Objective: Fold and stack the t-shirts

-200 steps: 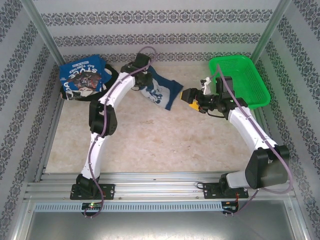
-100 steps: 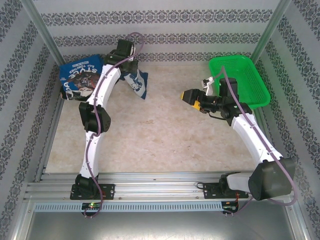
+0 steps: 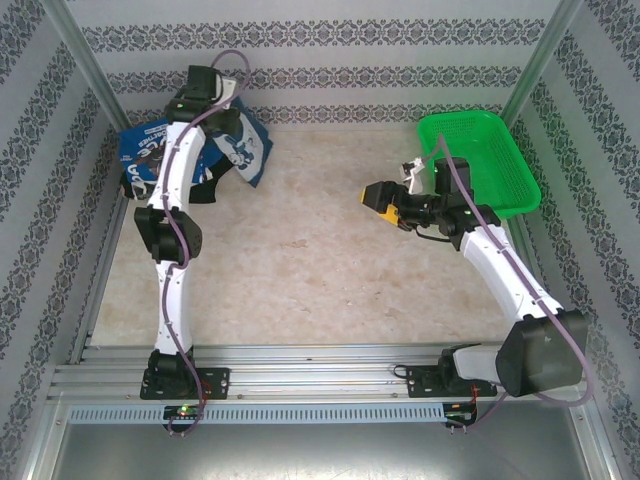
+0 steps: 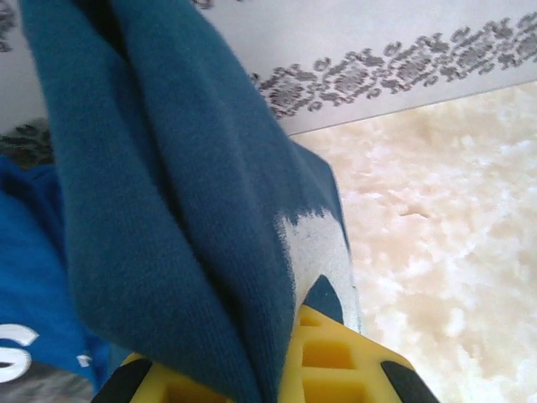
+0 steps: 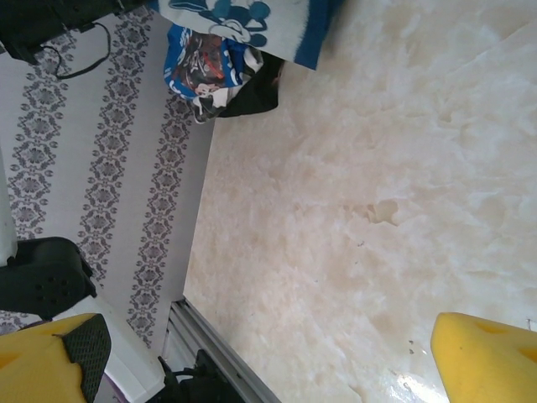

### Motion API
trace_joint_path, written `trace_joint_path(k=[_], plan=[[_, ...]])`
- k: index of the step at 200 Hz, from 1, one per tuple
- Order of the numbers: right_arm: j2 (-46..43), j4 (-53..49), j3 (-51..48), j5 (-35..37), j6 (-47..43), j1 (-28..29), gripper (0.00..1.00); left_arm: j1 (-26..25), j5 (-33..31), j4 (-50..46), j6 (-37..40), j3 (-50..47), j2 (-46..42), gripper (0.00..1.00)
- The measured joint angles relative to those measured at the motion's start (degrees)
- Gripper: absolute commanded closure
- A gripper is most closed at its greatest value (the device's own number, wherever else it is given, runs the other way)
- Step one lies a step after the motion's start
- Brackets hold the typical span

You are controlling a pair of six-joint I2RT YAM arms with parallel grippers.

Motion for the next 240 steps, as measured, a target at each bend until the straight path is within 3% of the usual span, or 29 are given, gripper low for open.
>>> trace_joint_path(k=[62, 117, 161, 169, 188, 197, 202, 210, 219, 240], plan=[[4.6, -1.7, 2.9, 0.0, 0.0, 1.3, 0.02, 13.3, 10.1, 5.1, -0.6, 0.2, -2.7, 1.00], [11.5, -3.4, 8.9, 0.0, 0.1, 4.2, 0.02, 26.2, 19.6, 11.4, -5.6, -2.9, -5.3, 1.00], [17.1, -5.0, 15.4, 0.1, 0.1, 6.3, 0.02, 31.1, 25.2, 15.1, -10.7, -9.5, -4.5, 1.00], [18.0, -5.3, 16.7, 0.1, 0.1, 6.6, 0.02, 31.2, 25.7, 15.7, -11.4, -10.1, -3.7, 0.92], [20.0, -5.7, 19.3, 0.2, 0.1, 7.5, 0.02, 31.0, 26.2, 16.9, -13.1, -11.6, -1.8, 0.55], [20.6, -5.7, 19.9, 0.3, 0.1, 7.9, 0.02, 31.0, 25.7, 17.0, -13.7, -12.3, -1.0, 0.44], [20.9, -5.7, 20.2, 0.3, 0.1, 8.1, 0.02, 31.0, 25.2, 17.0, -14.4, -12.6, -0.5, 0.20], [21.2, -5.9, 20.5, 0.3, 0.1, 8.5, 0.02, 31.1, 24.4, 17.0, -15.3, -13.0, 0.3, 0.05], [21.4, -6.1, 20.9, 0.3, 0.1, 8.8, 0.02, 31.4, 23.3, 16.9, -16.3, -13.4, 0.9, 0.00], [21.4, -7.0, 21.2, 0.8, -0.2, 9.1, 0.02, 32.0, 20.5, 16.2, -18.4, -13.5, 1.4, 0.00]])
